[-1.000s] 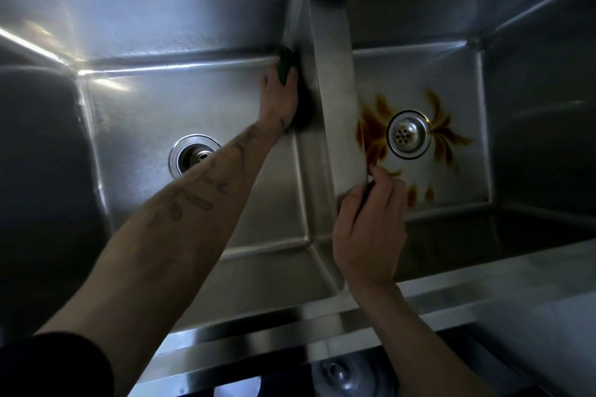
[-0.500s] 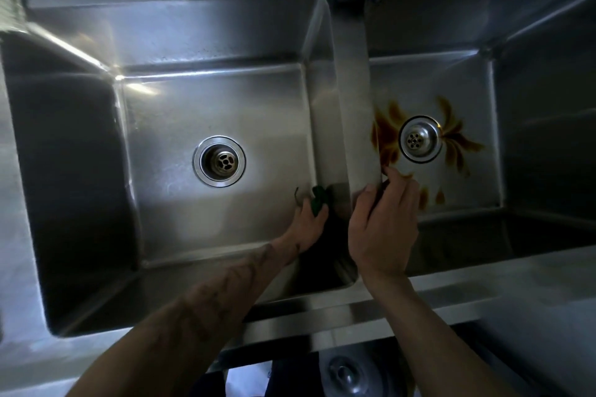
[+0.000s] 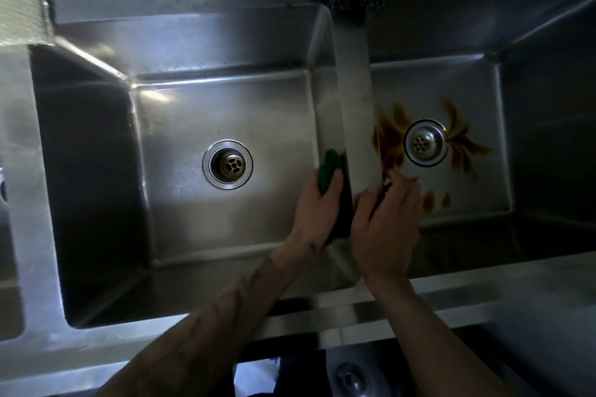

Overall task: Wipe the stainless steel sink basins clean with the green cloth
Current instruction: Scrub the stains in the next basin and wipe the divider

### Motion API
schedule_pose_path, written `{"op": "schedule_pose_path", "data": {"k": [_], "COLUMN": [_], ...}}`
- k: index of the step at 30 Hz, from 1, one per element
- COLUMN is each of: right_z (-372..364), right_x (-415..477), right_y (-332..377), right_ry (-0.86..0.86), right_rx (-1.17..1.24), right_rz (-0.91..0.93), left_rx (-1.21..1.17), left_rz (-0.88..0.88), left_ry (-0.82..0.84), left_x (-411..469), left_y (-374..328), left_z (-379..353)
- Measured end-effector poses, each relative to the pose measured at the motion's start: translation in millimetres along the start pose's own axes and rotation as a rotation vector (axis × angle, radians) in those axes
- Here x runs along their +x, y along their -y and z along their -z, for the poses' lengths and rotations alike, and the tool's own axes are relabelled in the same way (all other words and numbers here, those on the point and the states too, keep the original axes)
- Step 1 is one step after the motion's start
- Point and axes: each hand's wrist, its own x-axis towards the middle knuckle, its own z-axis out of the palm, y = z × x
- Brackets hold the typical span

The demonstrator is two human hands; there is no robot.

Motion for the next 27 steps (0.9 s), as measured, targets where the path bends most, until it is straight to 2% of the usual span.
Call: {"op": "schedule_pose_path", "data": {"k": [3, 7, 11, 20, 23, 27], "right_z": [0.1, -1.4, -0.7, 6.6, 9.9, 31.0], "right_x": [-0.7, -0.6, -1.6, -0.1, -0.1, -2.4], "right_y": [-0.6, -1.7, -2.2, -1.2, -1.1, -0.1], "right_ry": [0.007, 0.012, 0.024, 0.063, 0.056, 0.018], "right_rx": [0.008, 0.042, 0.034, 0.063, 0.171, 0.464], "right_rz": [0.003, -0.001, -0.007, 0.001, -0.019, -0.066], "left_rx": [0.001, 0.034, -0.016, 0.056, 0.060, 0.058], "left_rz": [-0.101, -0.151, -0.195, -0.299, -0.309, -0.374], "left_ry": [-0.086, -0.194, -0.188, -0.187, -0.209, -0.201], "left_x": [50.1, 123.6, 116.4, 41.6, 11.7, -34.3], "left_y": [-51.0, -93.4, -128.7, -80.9, -74.5, -76.1], "left_z": [0.7, 3.2, -0.4, -3.4, -4.2, -4.5]}}
